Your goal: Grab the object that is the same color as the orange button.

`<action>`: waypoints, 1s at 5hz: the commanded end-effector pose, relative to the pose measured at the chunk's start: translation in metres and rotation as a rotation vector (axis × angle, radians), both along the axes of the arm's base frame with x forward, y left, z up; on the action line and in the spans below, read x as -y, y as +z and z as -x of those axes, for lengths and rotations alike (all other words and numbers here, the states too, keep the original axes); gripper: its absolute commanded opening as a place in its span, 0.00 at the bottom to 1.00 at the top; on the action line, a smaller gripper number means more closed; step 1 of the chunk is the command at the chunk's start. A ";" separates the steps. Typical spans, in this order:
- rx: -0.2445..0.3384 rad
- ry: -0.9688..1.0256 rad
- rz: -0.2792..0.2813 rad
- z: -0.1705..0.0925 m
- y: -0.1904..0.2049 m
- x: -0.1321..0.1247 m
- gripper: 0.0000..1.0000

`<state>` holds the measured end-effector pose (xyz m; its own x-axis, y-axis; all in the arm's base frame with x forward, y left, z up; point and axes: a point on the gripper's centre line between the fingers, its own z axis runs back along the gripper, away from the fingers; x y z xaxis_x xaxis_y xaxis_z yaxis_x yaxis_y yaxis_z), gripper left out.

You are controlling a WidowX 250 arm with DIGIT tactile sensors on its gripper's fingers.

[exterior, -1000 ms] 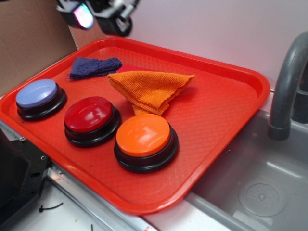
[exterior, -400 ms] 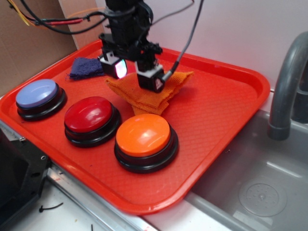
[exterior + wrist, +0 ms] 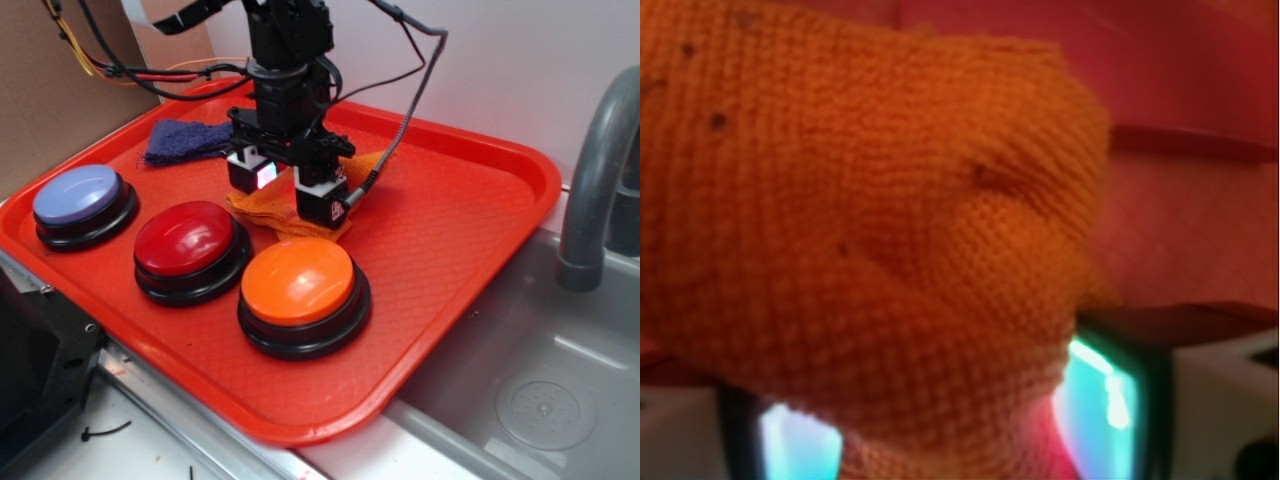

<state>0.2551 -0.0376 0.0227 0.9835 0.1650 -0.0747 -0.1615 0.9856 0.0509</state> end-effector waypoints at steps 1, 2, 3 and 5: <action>0.013 -0.046 -0.001 0.000 0.007 0.000 0.00; 0.011 -0.184 0.008 0.001 0.034 -0.006 0.00; 0.024 -0.202 0.043 0.007 0.076 -0.013 0.00; 0.173 -0.179 0.145 0.038 0.170 -0.034 0.00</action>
